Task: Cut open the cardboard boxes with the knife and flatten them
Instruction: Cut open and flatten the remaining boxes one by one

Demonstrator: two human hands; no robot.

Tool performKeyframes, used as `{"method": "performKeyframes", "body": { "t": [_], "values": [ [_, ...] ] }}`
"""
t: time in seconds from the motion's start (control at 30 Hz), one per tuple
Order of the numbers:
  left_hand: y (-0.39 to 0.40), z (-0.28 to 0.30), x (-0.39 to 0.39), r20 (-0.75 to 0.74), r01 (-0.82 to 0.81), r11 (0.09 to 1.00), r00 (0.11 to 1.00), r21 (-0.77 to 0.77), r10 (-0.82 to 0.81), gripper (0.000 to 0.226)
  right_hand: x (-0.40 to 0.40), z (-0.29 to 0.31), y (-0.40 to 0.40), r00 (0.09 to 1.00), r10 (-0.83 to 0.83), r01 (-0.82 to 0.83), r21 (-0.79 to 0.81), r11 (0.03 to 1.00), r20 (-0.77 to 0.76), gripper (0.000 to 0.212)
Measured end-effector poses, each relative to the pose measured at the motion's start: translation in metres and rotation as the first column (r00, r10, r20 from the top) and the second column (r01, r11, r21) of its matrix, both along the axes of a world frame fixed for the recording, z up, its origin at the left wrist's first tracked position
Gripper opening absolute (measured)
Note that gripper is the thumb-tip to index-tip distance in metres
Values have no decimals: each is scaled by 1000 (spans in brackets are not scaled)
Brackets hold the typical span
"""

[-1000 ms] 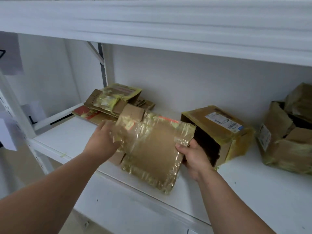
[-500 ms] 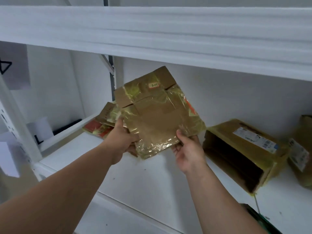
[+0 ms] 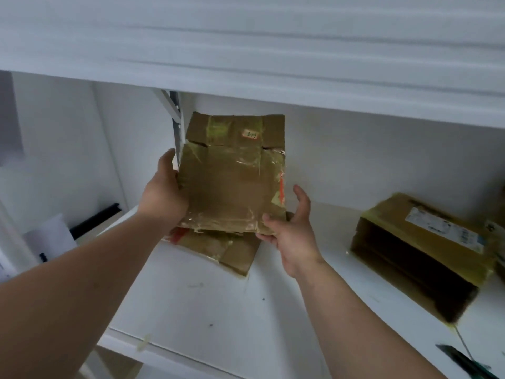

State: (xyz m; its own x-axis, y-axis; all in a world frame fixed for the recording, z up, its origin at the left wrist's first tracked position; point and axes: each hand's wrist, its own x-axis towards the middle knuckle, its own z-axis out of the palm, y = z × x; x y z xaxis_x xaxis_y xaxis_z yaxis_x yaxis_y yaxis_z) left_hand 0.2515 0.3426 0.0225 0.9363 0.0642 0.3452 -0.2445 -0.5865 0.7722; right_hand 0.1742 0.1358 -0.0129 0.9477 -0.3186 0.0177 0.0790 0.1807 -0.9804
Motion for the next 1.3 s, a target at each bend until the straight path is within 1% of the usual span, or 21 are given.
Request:
{"method": "performKeyframes", "body": {
  "t": [0.07,0.13,0.17,0.2,0.27,0.33,0.37,0.4,0.43,0.47,0.5,0.53,0.57,0.63,0.77,0.83,0.93,1.03,1.17,1.23,1.3],
  "values": [
    [1,6,11,79,-48,997,996,56,43,54,9,7,11,1000,-16,20,-199,980,19,74],
    [4,8,24,124,-91,981,990,171,71,36,17,12,21,1000,-18,13,-432,902,-8,63],
    [7,7,33,138,-101,966,988,239,69,31,22,12,24,999,-23,6,-512,859,-26,56],
    [10,6,41,151,-110,951,986,290,68,29,26,12,27,999,-28,1,-567,824,-39,51],
    [16,5,55,159,-107,931,986,348,53,32,34,9,32,997,-42,-8,-666,746,-60,50],
    [18,2,63,152,-112,886,987,449,47,34,43,5,37,992,-66,-50,-802,596,-111,54],
    [17,0,65,119,-113,830,991,547,56,35,47,2,39,986,-79,-88,-855,511,-149,55],
    [16,-2,67,57,-87,741,996,666,66,36,51,-2,39,976,-91,-139,-889,437,-197,57],
    [15,-8,68,-15,-31,626,998,779,68,37,54,-6,40,961,-107,-198,-908,369,-253,58],
    [14,-14,68,-92,45,529,994,847,63,39,55,-10,40,944,-132,-254,-919,301,-304,60],
    [14,-21,68,-166,121,477,985,870,53,44,57,-13,39,930,-163,-288,-928,234,-330,62],
    [14,-28,68,-220,174,464,974,869,45,50,56,-16,38,925,-191,-297,-939,174,-328,63],
    [15,-34,69,-250,201,475,967,857,41,54,56,-18,36,930,-207,-283,-952,121,-302,65],
    [14,-41,68,-254,207,498,967,842,27,59,58,-21,34,951,-174,-253,-966,43,-257,71],
    [17,-50,72,-271,253,469,962,846,-31,69,66,-29,37,934,-54,-357,-931,-80,-353,93],
    [18,-52,72,-313,300,420,949,857,-40,82,71,-35,38,923,-37,-384,-915,-127,-382,93],
    [18,-56,68,-363,346,352,932,870,-19,103,74,-41,37,926,-31,-377,-912,-164,-377,76],
    [16,-61,67,-375,352,351,927,867,-4,104,76,-43,36,930,-43,-367,-915,-171,-365,68],
    [10,-61,66,-387,360,351,922,864,8,103,75,-39,38,925,-61,-379,-908,-180,-374,69],
    [9,-58,63,-394,366,366,919,855,1,103,69,-39,38,933,-47,-361,-919,-160,-358,72],
    [5,-54,58,-328,317,360,944,877,-32,103,62,-40,37,953,-22,-302,-947,-114,-301,75]
  ]
}}
